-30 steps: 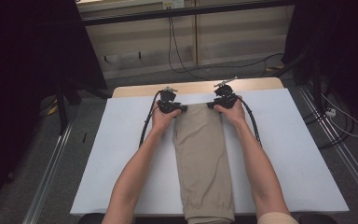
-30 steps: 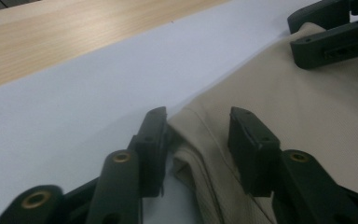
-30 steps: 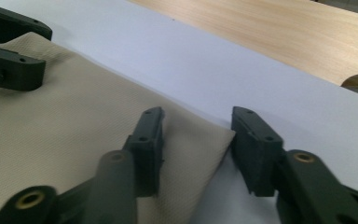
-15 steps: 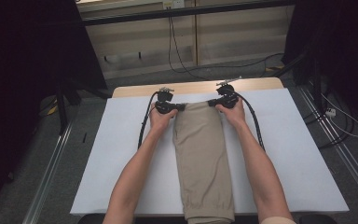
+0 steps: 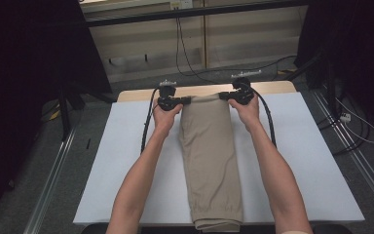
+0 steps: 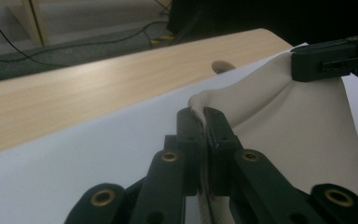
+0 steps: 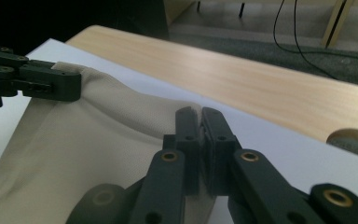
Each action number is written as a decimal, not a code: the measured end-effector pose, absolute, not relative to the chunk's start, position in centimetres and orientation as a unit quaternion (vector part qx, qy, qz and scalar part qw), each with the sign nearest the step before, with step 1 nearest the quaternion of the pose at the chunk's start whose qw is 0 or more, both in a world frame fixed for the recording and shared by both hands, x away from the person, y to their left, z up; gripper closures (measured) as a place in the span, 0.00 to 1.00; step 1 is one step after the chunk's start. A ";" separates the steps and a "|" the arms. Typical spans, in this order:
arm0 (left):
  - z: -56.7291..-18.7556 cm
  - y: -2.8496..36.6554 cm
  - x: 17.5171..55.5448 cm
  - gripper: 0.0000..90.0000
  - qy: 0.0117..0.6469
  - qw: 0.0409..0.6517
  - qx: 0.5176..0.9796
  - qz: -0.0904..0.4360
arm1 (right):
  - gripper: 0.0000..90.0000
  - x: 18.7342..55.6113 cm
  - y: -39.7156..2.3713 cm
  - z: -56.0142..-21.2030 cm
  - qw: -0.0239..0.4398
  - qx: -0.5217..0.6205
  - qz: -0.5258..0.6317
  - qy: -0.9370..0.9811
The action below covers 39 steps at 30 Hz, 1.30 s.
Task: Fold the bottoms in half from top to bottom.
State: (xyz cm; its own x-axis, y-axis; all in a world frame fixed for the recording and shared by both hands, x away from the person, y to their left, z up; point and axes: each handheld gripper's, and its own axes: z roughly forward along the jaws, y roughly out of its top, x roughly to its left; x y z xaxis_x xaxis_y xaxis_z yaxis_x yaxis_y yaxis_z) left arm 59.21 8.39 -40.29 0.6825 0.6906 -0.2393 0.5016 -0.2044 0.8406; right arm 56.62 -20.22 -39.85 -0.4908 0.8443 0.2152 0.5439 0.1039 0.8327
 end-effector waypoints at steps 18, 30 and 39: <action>-34.6 8.5 59.7 0.96 0.360 0.534 0.750 0.149 | 0.96 56.8 -20.2 -34.5 0.199 0.468 0.503 0.699; -35.5 8.9 58.7 0.96 0.351 0.532 0.757 0.140 | 0.96 55.8 -20.2 -35.0 0.186 0.458 0.510 0.704; -34.9 9.1 56.1 0.96 0.321 0.541 0.763 0.145 | 0.96 53.2 -20.5 -34.6 0.188 0.442 0.518 0.708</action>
State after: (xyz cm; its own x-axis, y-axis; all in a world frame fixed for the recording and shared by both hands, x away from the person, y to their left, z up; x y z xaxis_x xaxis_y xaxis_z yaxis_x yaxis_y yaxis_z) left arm 56.12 9.10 -34.91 0.7514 0.6478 -0.1255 0.3328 -0.2078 0.9198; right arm 53.20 -20.45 -34.60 -0.5384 0.8205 0.1919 0.4314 0.0727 0.8992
